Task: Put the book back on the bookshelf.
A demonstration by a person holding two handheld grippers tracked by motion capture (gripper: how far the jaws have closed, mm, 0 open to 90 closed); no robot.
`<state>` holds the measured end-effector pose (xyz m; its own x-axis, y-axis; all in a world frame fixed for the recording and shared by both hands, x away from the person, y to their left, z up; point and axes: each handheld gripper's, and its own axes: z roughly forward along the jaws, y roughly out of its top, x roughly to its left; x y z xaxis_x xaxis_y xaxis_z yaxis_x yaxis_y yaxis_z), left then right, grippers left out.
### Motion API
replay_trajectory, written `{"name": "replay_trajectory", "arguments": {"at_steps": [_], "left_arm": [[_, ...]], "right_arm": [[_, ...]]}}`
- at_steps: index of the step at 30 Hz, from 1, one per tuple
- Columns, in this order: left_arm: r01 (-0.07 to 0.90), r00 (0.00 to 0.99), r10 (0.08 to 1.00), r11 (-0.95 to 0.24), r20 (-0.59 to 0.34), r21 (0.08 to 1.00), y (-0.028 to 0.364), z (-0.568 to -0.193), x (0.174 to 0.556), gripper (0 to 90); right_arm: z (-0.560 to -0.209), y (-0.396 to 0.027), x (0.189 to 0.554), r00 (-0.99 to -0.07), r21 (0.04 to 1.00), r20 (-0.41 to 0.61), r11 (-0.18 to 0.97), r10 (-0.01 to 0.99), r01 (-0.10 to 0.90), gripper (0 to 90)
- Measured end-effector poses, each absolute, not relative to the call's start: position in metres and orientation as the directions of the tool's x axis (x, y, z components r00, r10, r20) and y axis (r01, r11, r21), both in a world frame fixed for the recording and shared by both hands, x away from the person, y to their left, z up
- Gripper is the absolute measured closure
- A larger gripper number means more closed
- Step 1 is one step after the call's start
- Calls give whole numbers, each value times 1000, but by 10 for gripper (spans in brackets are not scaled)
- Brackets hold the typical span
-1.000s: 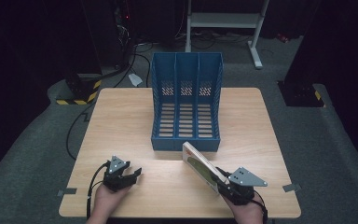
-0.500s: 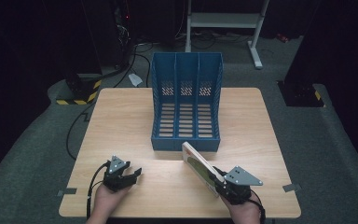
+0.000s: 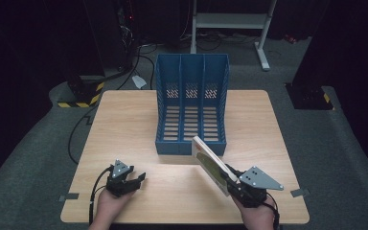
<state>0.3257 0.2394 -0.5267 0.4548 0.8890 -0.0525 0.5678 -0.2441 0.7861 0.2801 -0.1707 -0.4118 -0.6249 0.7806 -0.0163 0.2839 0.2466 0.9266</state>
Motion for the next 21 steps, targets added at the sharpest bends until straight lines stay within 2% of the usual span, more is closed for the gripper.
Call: {"name": "replay_trajectory", "arguments": {"at_steps": [8,12,21], "left_arm": [[567,458,888,-251,-47,785,239,-527,326,396],[567,459,887,-251,-47,785,239,-527,326,396],[571,458,888,-252,-48,781,239,-527,326,396]], "right_arm": [[-392,-174,284,-594,937,-55,248,802,247,758],[-381,-176,290,-575,944,-44,222,817,243,758],[-359,-178,316,-517,951,-42,193,855,242,758]]}}
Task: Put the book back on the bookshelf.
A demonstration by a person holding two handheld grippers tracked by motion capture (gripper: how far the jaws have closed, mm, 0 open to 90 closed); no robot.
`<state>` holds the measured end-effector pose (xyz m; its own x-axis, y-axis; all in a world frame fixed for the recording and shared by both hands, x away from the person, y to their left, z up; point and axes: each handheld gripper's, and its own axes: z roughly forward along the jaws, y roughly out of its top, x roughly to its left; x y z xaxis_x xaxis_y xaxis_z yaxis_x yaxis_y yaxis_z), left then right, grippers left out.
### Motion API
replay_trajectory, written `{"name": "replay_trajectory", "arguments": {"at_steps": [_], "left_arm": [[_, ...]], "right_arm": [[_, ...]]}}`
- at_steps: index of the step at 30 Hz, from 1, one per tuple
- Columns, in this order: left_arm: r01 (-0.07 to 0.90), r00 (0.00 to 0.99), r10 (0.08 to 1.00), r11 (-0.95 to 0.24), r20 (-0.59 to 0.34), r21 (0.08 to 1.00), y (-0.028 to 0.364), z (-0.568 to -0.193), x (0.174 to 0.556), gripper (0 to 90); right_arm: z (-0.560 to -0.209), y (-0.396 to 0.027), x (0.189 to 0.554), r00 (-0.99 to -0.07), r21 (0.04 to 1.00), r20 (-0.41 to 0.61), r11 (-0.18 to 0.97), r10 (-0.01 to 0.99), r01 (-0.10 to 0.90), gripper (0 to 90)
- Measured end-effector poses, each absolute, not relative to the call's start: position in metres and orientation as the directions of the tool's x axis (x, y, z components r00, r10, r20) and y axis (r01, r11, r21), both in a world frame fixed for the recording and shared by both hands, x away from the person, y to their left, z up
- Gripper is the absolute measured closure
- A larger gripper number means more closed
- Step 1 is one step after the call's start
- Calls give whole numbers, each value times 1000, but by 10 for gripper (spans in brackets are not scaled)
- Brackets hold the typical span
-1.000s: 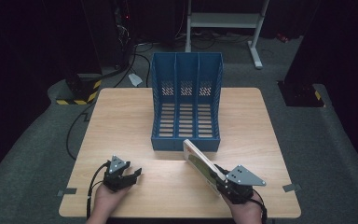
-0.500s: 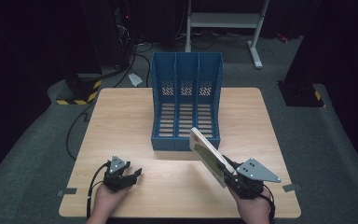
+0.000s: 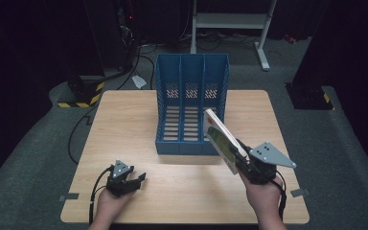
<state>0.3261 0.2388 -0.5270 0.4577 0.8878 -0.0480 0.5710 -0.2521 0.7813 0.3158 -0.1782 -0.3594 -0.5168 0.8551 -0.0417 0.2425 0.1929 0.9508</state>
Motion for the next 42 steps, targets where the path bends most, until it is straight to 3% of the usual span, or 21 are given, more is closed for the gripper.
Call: {"name": "replay_trajectory", "arguments": {"at_steps": [12,24,42], "left_arm": [[571,466,884,-261,-46,779,238,-527,326,398],[571,475,879,-264,-51,777,239,-527,327,400],[576,479,876,-265,-57,773,239,-527,328,405]], "right_arm": [[-347,-161,366,-436,941,-82,213,896,261,759],[-348,-151,417,-373,931,-45,174,927,320,759],[-377,-123,478,-302,906,-30,153,953,394,758]]}}
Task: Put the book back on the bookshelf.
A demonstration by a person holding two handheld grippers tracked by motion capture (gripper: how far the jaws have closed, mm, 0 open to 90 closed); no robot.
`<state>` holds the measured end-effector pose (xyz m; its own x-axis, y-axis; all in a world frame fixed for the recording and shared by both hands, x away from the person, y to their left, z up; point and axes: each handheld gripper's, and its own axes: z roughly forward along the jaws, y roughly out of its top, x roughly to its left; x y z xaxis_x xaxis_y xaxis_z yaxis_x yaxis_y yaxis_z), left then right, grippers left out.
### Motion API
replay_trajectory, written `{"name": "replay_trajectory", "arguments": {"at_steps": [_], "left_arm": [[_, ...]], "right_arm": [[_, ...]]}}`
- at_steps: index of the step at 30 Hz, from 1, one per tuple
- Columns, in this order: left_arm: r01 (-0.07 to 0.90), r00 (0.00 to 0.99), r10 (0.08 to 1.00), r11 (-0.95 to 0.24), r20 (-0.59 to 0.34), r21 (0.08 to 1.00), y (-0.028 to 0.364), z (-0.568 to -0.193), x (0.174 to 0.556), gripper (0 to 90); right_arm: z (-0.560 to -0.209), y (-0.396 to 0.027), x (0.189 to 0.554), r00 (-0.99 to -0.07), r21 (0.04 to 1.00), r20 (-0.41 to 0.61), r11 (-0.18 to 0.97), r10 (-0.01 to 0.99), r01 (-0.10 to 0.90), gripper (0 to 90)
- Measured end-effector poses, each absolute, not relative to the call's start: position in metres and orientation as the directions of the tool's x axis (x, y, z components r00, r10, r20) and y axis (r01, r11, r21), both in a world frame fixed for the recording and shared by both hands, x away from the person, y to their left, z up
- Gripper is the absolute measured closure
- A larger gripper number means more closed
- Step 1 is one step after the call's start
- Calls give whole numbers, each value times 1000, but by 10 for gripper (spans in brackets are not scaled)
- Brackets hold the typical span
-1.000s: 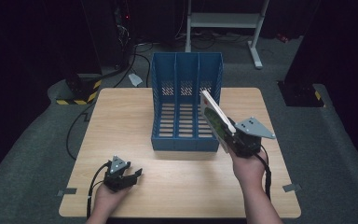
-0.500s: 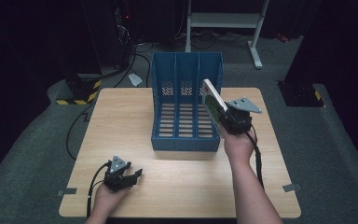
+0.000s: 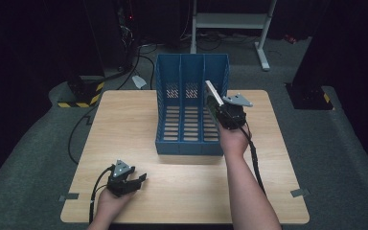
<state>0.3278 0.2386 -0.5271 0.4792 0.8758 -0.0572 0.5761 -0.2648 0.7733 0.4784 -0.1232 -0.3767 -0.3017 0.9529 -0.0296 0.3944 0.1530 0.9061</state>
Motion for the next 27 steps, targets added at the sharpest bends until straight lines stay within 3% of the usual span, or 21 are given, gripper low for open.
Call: {"name": "replay_trajectory", "arguments": {"at_steps": [27], "left_arm": [[577,478,875,-254,-69,776,239,-527,327,405]], "right_arm": [[-423,-109,502,-286,878,-45,174,957,445,755]]}}
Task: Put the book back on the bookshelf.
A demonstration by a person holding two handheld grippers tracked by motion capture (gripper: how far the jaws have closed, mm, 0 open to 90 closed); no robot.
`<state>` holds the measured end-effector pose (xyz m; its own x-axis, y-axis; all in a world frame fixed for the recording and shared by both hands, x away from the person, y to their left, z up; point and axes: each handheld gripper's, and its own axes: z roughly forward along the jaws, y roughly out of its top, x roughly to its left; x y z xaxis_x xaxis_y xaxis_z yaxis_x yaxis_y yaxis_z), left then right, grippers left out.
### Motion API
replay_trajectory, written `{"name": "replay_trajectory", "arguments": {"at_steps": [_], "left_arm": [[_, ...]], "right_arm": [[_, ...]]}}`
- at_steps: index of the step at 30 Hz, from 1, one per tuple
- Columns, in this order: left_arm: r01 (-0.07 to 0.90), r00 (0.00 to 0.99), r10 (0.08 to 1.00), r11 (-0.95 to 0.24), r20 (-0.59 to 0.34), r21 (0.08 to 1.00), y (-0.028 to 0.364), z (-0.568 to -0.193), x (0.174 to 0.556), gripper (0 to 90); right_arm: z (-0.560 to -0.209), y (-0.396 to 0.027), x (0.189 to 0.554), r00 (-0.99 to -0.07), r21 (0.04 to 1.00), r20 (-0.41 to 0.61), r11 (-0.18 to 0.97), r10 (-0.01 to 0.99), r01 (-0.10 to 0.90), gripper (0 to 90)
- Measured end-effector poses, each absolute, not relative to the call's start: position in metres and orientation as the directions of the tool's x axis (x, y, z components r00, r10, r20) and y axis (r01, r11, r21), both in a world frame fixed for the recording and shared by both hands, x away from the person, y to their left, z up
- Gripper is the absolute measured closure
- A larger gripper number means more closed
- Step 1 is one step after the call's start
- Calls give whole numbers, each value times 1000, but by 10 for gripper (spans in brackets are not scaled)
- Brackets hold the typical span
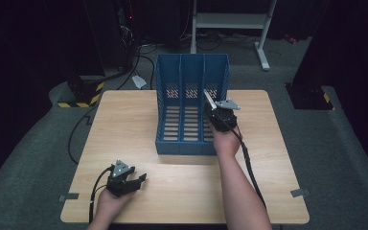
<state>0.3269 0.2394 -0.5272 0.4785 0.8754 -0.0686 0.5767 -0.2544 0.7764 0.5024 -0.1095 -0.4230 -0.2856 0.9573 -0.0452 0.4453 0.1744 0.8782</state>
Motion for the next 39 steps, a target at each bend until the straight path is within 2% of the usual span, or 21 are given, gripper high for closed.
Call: {"name": "replay_trajectory", "arguments": {"at_steps": [26,34,39], "left_arm": [[581,482,873,-261,-68,771,240,-528,328,406],[583,492,868,-264,-74,769,240,-528,328,405],[583,496,864,-260,-84,770,240,-528,328,405]], "right_arm": [[-432,-111,489,-296,816,-38,201,954,543,737],[-422,-114,495,-304,774,16,181,953,607,677],[-416,-110,498,-298,749,-16,209,954,629,684]]}}
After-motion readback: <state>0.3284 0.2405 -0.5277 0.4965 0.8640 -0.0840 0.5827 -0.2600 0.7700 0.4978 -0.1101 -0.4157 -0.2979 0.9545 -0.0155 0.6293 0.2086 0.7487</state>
